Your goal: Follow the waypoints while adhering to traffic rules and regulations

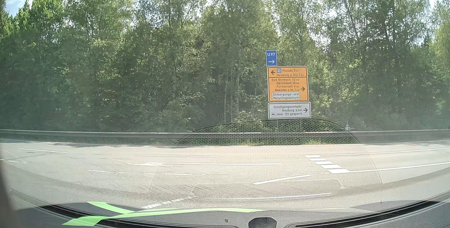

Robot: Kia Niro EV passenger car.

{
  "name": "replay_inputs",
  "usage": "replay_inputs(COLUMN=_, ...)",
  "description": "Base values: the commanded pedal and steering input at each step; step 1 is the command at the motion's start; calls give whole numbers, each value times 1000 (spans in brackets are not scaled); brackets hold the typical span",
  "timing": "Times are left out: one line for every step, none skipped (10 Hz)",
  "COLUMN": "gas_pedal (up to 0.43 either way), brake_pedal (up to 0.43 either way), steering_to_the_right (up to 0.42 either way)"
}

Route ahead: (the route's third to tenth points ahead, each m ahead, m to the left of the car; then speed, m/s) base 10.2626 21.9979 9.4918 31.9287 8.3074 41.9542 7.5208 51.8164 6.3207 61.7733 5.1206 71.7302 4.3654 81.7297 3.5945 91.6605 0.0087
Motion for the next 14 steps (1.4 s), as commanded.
replay_inputs(gas_pedal=0, brake_pedal=262, steering_to_the_right=-63)
replay_inputs(gas_pedal=0, brake_pedal=262, steering_to_the_right=-63)
replay_inputs(gas_pedal=0, brake_pedal=262, steering_to_the_right=-63)
replay_inputs(gas_pedal=0, brake_pedal=262, steering_to_the_right=-63)
replay_inputs(gas_pedal=0, brake_pedal=262, steering_to_the_right=-63)
replay_inputs(gas_pedal=0, brake_pedal=262, steering_to_the_right=-63)
replay_inputs(gas_pedal=0, brake_pedal=262, steering_to_the_right=-63)
replay_inputs(gas_pedal=0, brake_pedal=262, steering_to_the_right=-63)
replay_inputs(gas_pedal=0, brake_pedal=262, steering_to_the_right=-63)
replay_inputs(gas_pedal=0, brake_pedal=262, steering_to_the_right=-63)
replay_inputs(gas_pedal=0, brake_pedal=262, steering_to_the_right=-63)
replay_inputs(gas_pedal=0, brake_pedal=262, steering_to_the_right=-63)
replay_inputs(gas_pedal=0, brake_pedal=262, steering_to_the_right=-63)
replay_inputs(gas_pedal=0, brake_pedal=262, steering_to_the_right=-63)
